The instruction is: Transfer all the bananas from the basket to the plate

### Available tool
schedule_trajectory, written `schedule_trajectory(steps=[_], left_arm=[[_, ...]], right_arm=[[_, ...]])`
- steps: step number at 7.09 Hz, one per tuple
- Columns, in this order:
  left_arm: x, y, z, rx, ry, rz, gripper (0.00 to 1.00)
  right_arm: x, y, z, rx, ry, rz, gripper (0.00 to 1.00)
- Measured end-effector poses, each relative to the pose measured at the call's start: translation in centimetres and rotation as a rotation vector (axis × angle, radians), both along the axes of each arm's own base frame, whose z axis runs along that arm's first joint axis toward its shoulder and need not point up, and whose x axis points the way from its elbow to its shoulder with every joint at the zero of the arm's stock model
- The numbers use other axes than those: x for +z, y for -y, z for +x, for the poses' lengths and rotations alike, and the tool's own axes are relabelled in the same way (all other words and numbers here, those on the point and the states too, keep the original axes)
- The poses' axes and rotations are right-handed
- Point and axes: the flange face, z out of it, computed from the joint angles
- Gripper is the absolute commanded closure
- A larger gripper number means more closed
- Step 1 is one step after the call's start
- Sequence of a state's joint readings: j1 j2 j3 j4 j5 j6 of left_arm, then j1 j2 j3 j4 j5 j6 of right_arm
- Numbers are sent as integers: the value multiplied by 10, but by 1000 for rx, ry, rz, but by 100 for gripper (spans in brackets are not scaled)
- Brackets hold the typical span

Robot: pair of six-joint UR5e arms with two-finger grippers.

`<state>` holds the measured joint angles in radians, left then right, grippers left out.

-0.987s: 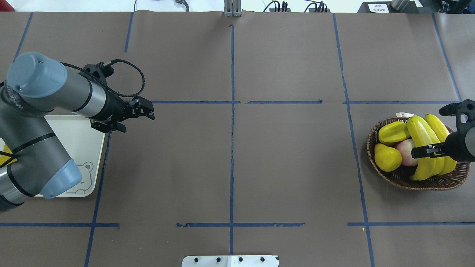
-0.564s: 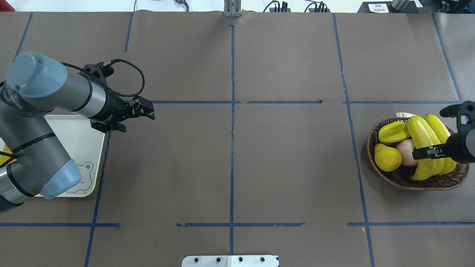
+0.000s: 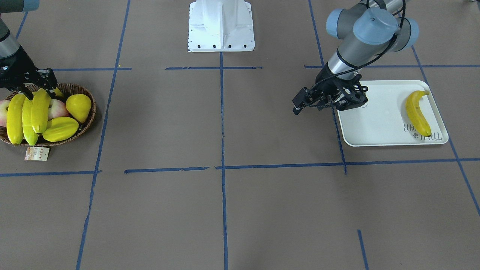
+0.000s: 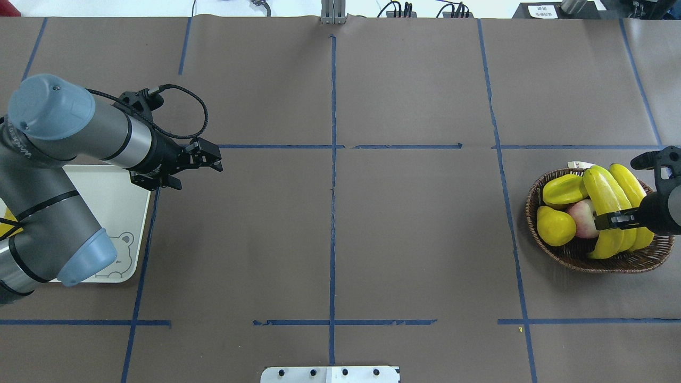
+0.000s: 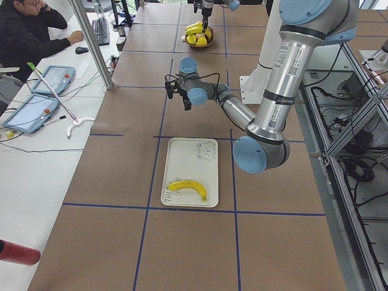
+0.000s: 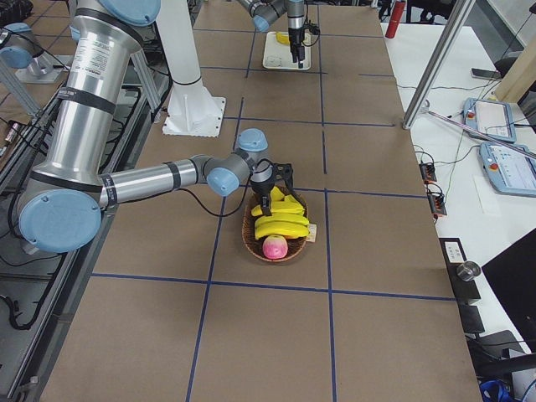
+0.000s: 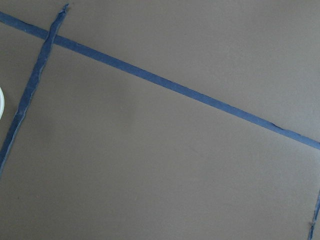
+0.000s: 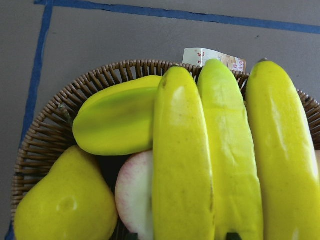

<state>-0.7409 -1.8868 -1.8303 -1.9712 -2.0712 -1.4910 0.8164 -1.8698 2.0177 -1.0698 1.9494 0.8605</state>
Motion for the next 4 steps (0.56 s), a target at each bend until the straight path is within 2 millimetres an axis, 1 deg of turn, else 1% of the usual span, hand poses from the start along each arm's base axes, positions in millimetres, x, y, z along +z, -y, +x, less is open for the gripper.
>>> schedule_trajectory(steps=[1, 3, 4], left_arm=[[0, 0, 0, 1, 0, 0, 1], [0, 0, 1, 2, -1, -1, 1], [0, 0, 1, 1, 0, -1, 1]], right_arm=[[-1, 0, 0, -2, 3, -1, 98], [-9, 0, 4, -9, 35, -11, 100], [-21, 2, 15, -9, 84, -28, 100]])
